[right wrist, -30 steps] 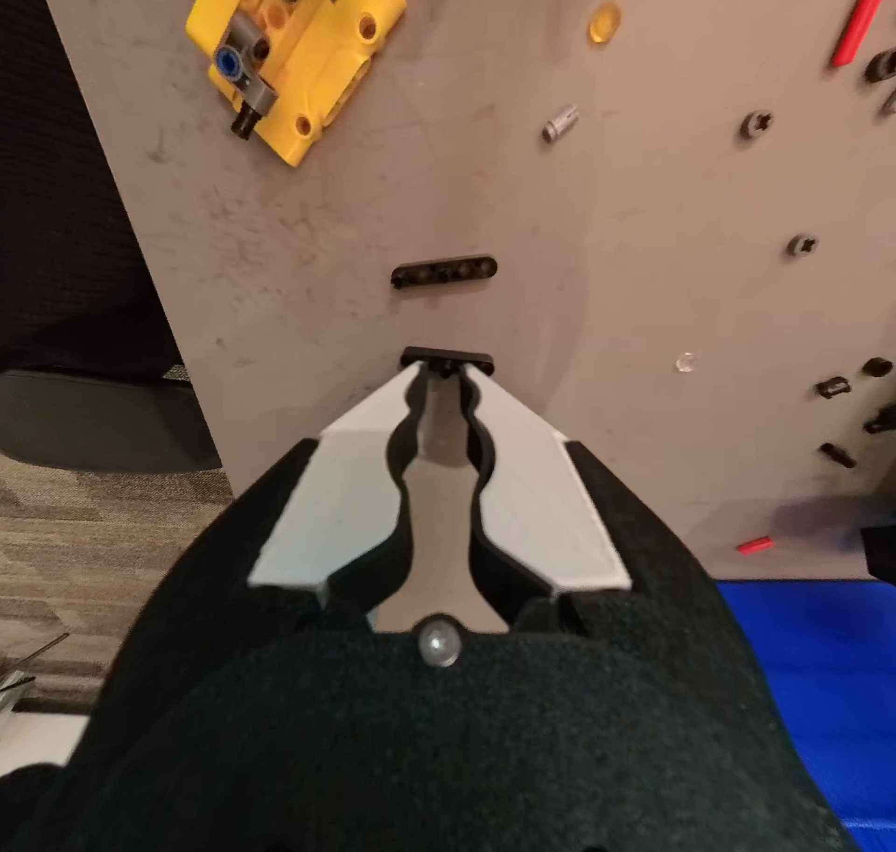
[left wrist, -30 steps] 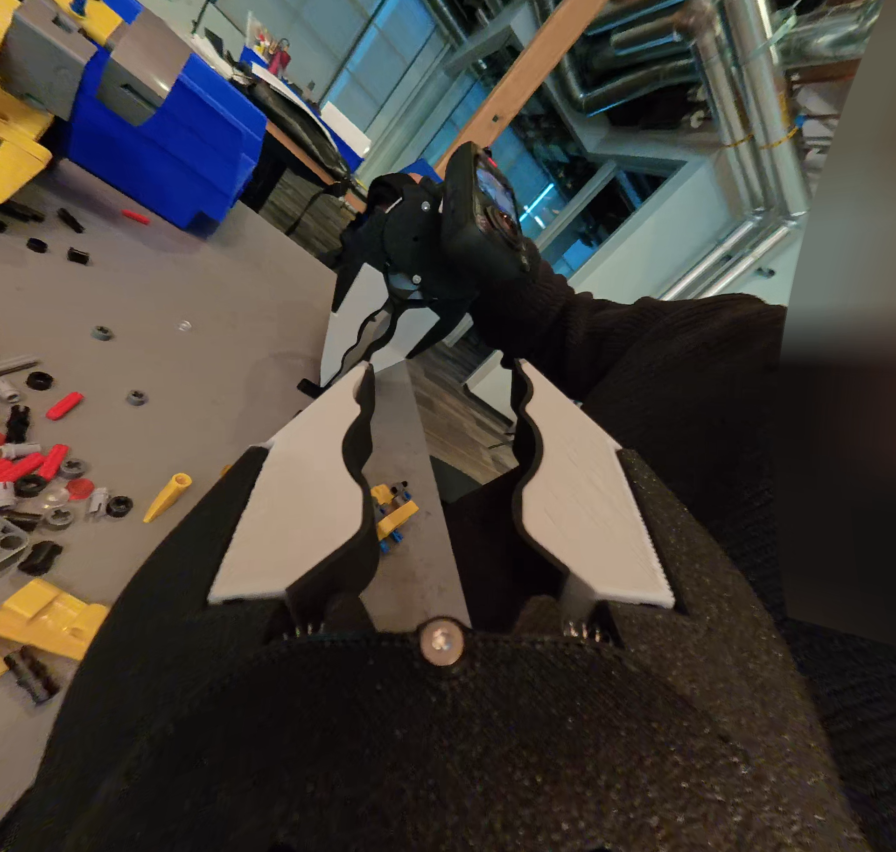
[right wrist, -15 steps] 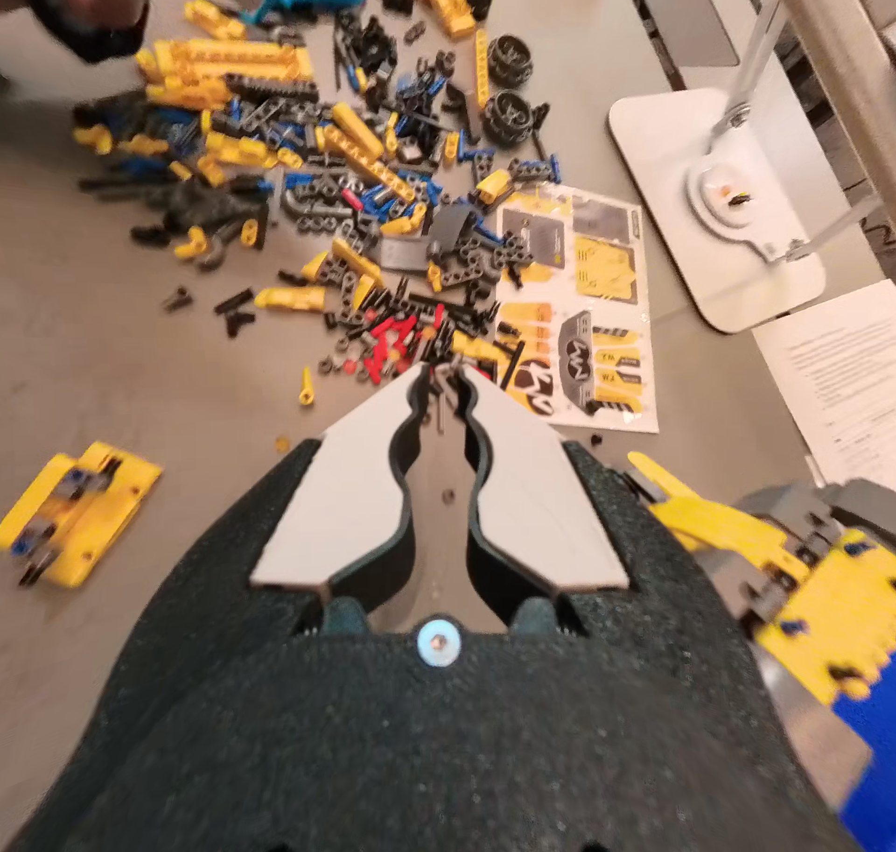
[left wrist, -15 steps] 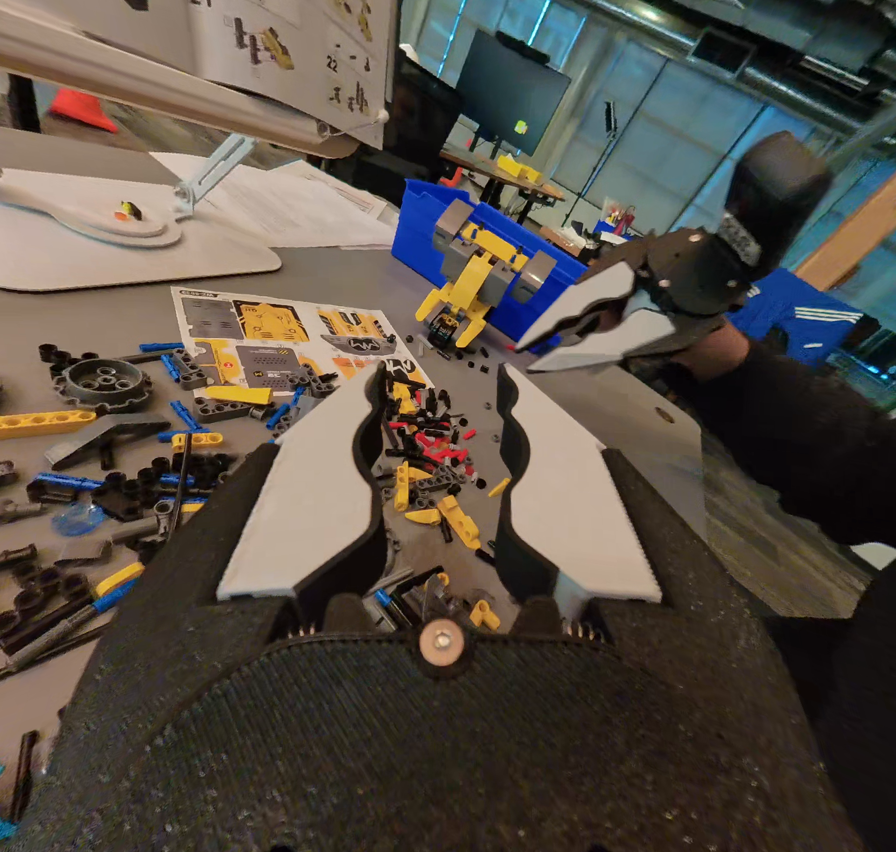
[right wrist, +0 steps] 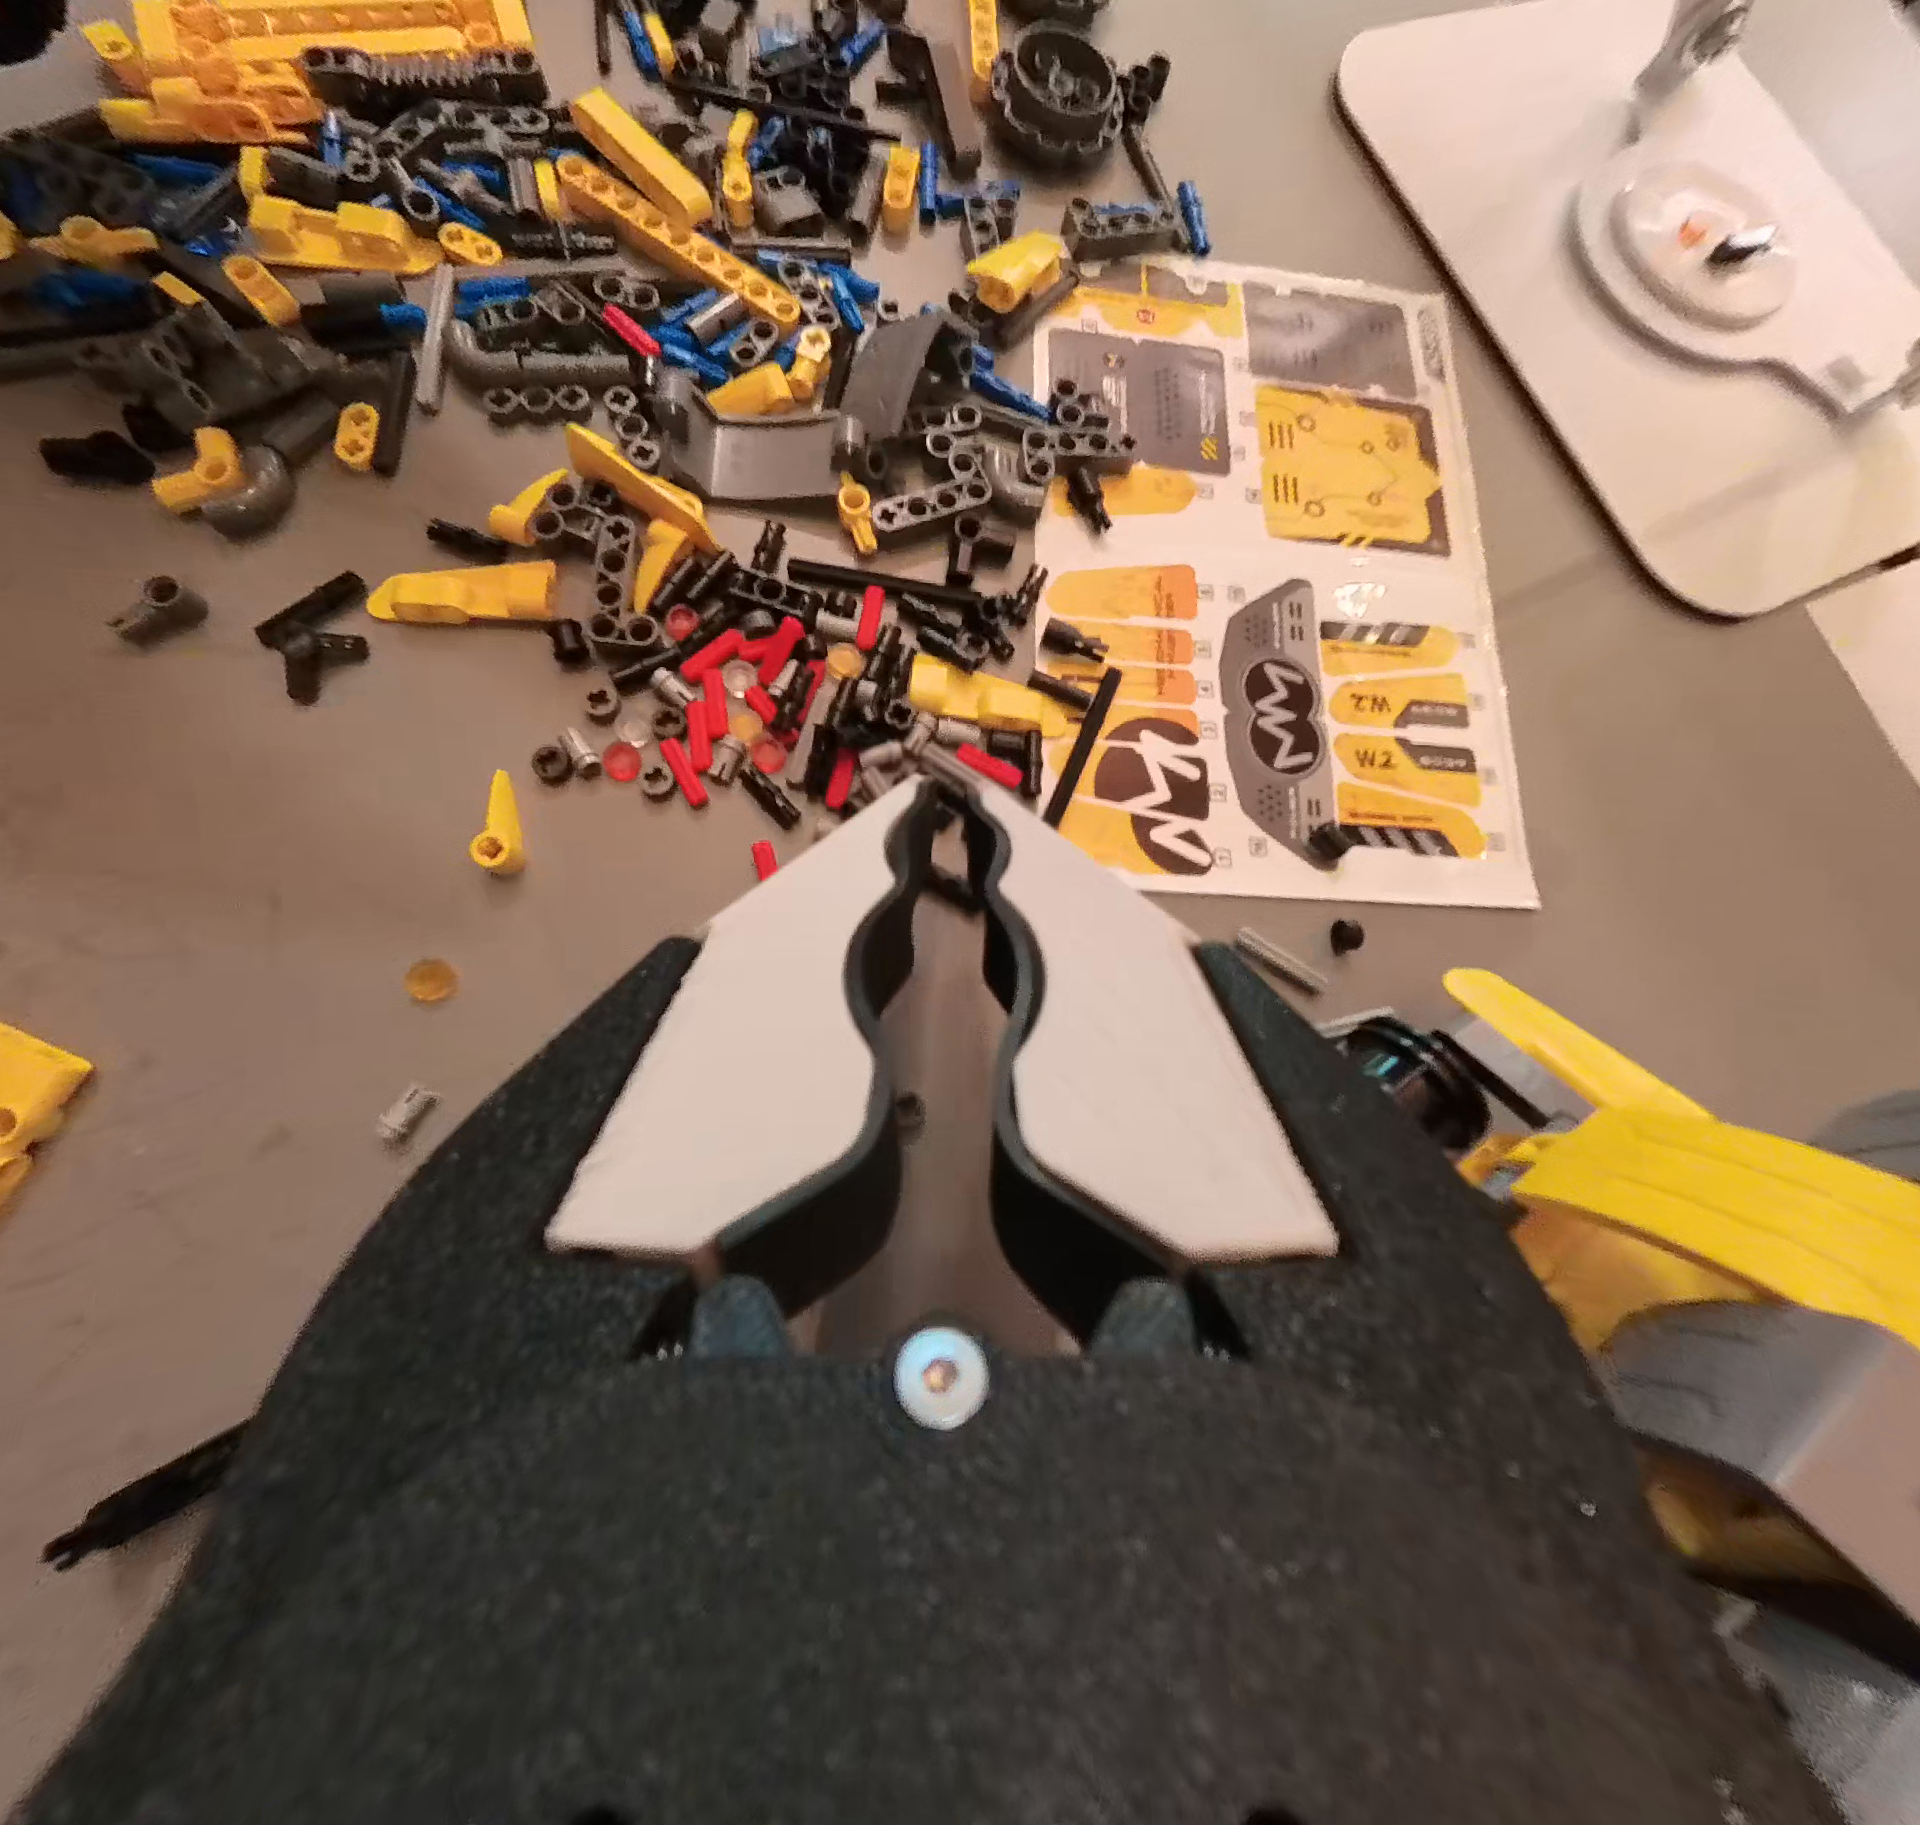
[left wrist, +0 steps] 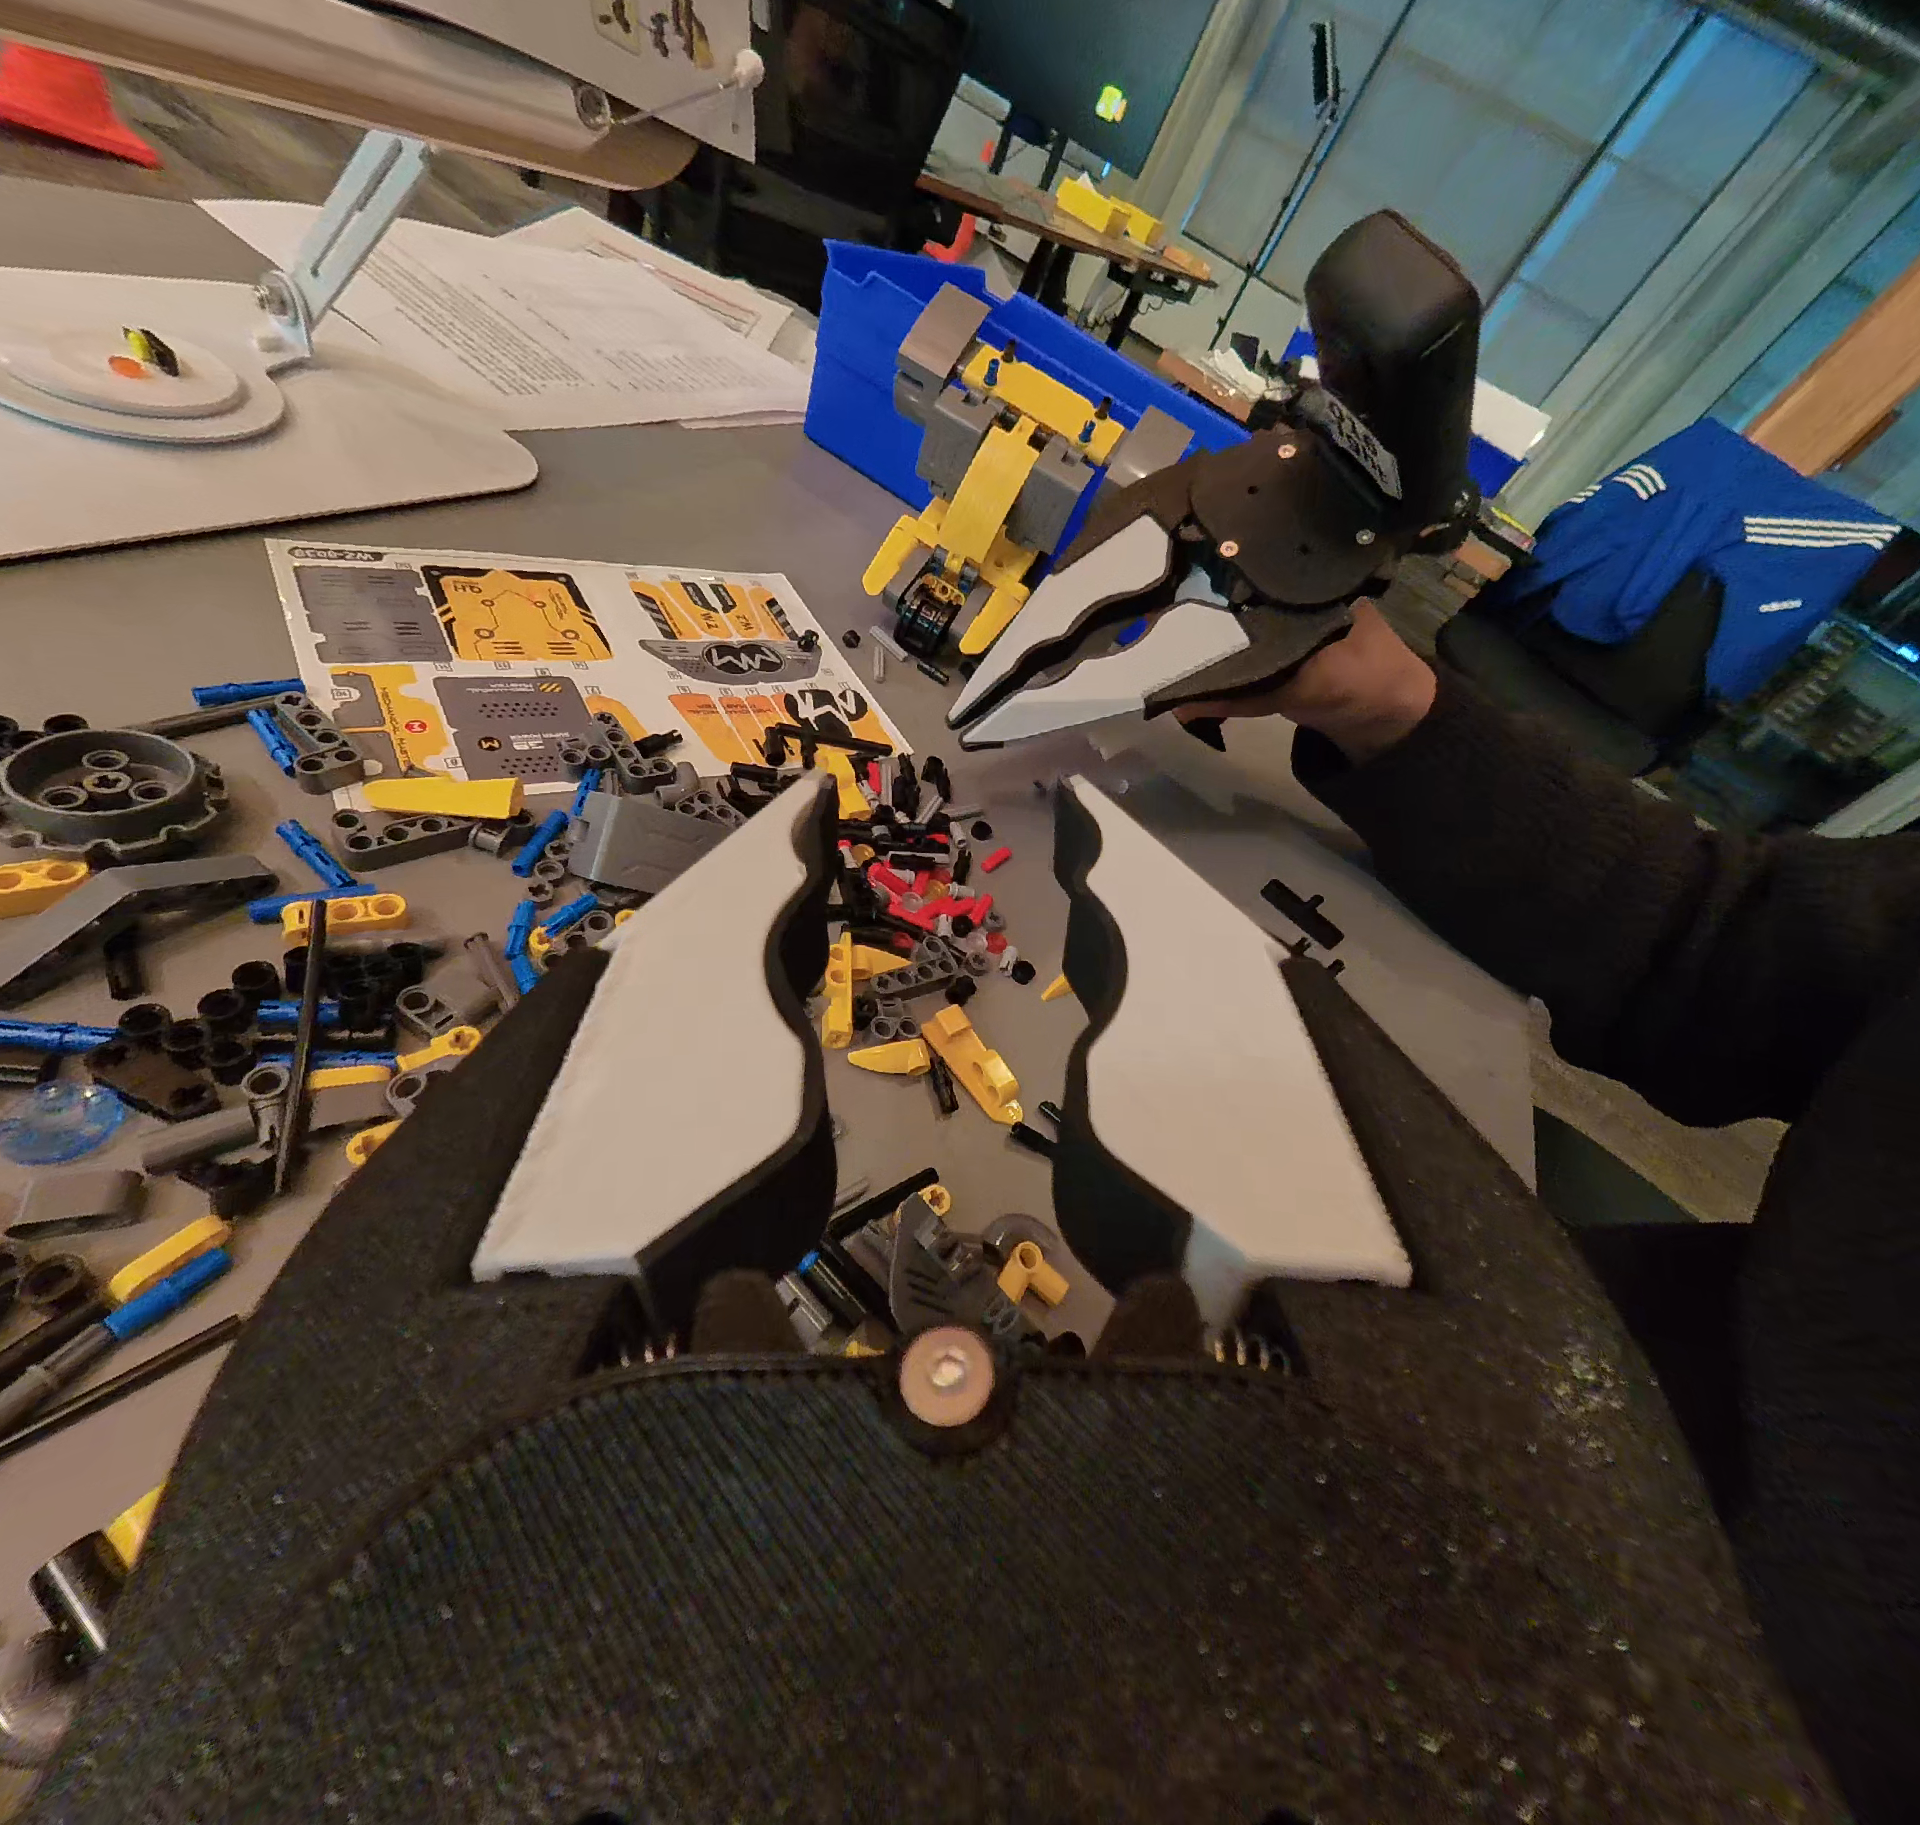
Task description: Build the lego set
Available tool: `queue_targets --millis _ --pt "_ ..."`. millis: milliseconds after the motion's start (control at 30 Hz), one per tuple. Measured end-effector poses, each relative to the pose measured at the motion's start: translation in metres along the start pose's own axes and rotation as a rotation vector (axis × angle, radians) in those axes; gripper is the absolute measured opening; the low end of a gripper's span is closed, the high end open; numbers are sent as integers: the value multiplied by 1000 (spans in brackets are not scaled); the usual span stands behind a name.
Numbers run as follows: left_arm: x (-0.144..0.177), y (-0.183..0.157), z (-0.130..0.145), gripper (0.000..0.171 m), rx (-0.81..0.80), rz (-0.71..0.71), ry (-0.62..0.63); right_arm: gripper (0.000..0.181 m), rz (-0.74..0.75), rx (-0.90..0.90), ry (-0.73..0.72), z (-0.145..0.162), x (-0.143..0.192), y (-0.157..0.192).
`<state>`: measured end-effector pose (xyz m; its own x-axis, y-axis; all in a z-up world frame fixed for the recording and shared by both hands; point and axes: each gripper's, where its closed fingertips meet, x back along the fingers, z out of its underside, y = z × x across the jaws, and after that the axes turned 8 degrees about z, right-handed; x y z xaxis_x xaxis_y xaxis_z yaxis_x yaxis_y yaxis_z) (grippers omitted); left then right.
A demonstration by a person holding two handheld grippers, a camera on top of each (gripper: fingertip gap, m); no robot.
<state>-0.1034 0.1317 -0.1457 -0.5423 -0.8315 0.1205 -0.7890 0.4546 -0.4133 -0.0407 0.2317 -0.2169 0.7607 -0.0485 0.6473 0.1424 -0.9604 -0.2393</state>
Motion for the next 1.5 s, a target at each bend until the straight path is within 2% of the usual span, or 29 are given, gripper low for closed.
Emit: queue_targets --millis 200,333,433,567,633,733,1133,1233,1333,1433,1500 --pt "-5 -2 6 42 -6 6 36 7 -20 -45 68 15 -7 3" --pt "-5 -3 6 43 -1 11 36 7 -89 -69 14 4 2 13" --pt "-6 -2 7 43 3 11 40 7 -142 -12 -23 -3 4 28" --pt "-8 -3 9 45 15 22 50 8 -114 82 4 2 -4 36" --pt "-9 -3 9 45 18 26 55 14 -95 91 18 4 -8 36" --pt "-10 -2 10 45 17 24 60 14 -119 92 27 5 -11 41" --pt "-13 -4 13 46 21 31 73 5 -116 130 77 13 -15 48" --pt "-15 -7 16 49 29 54 85 4 -92 161 -6 -4 -6 49" --pt "-21 -16 20 55 88 124 84 4 -47 244 -202 -39 15 56" --pt "-27 -35 17 57 244 293 41 4 -4 331 -398 -70 41 72" --pt "-25 -49 9 45 343 426 -13 4 37 385 -466 -82 51 79"
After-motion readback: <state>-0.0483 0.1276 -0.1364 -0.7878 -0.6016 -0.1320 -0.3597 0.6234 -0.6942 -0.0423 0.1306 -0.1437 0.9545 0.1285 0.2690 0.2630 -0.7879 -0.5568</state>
